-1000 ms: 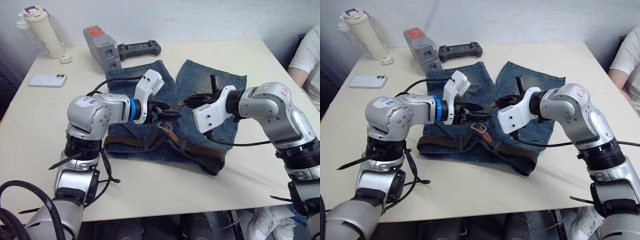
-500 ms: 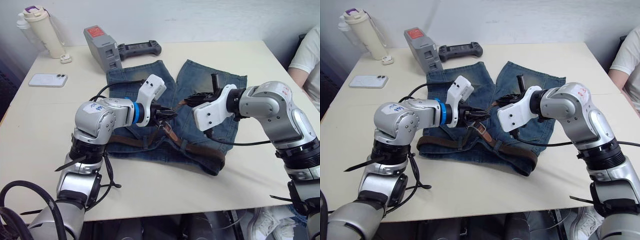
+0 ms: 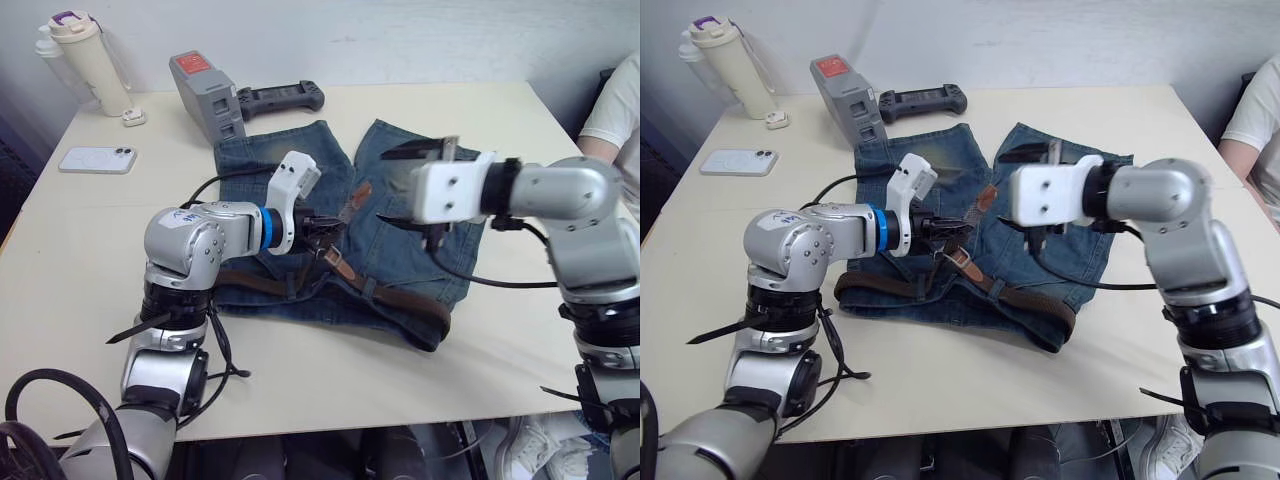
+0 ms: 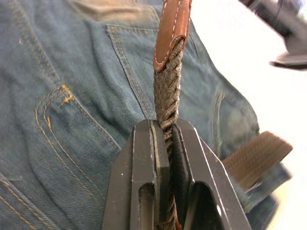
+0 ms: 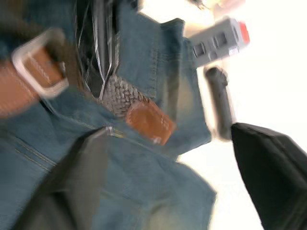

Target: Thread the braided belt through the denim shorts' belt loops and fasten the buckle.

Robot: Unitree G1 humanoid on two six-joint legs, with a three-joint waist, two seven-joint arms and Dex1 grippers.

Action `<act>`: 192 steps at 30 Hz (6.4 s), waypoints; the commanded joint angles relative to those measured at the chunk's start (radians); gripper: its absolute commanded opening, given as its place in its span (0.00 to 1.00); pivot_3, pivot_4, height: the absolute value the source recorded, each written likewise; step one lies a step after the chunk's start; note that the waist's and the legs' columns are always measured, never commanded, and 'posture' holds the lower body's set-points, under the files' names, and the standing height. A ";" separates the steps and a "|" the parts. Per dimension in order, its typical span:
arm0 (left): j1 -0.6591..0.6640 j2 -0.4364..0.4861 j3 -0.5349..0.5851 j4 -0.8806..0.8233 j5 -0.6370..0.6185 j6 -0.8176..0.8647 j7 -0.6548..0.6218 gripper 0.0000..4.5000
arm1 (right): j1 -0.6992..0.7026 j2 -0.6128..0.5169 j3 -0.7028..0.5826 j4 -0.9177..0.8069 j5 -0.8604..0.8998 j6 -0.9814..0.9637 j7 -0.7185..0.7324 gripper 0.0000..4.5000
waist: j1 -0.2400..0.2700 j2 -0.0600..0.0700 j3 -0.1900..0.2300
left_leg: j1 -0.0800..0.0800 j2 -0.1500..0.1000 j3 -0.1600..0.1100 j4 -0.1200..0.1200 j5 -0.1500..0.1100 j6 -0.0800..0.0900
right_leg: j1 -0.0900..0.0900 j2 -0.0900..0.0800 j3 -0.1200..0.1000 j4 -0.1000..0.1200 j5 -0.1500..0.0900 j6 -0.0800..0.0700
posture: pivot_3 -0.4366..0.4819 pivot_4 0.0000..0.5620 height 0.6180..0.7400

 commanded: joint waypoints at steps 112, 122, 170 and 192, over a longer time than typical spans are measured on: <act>0.509 0.212 0.289 0.007 -1.463 -0.409 0.896 0.00 | 0.120 0.348 0.244 0.141 0.260 0.367 -0.227 0.01 | -0.005 -0.012 -0.015 | 0.001 -0.001 -0.001 -0.006 0.001 -0.001 | 0.000 0.000 0.002 -0.004 0.000 -0.001 | 0.48 0.27 0.27; 0.513 0.258 0.294 0.020 -1.463 -0.421 0.872 0.00 | 0.126 0.360 0.270 0.182 0.234 0.336 -0.230 0.01 | -0.006 -0.012 -0.015 | 0.001 -0.001 -0.001 -0.006 0.001 -0.001 | -0.001 0.000 0.002 -0.004 0.000 -0.001 | 0.48 0.27 0.27; 0.533 0.224 0.285 -0.151 -1.463 -0.497 0.820 0.00 | 0.054 0.495 0.581 0.605 0.011 0.417 -0.124 0.01 | -0.033 -0.014 -0.041 | 0.033 0.005 0.002 -0.017 -0.004 -0.010 | 0.019 0.002 0.002 -0.007 -0.008 -0.011 | 0.48 0.27 0.27; 0.082 0.210 0.011 0.273 -1.303 -0.295 0.594 0.00 | 0.146 0.477 0.591 0.514 -0.036 0.422 -0.149 0.01 | -0.031 -0.009 -0.045 | 0.035 0.006 0.004 -0.018 -0.005 -0.012 | 0.018 0.003 0.002 -0.004 -0.011 -0.013 | 0.48 0.27 0.27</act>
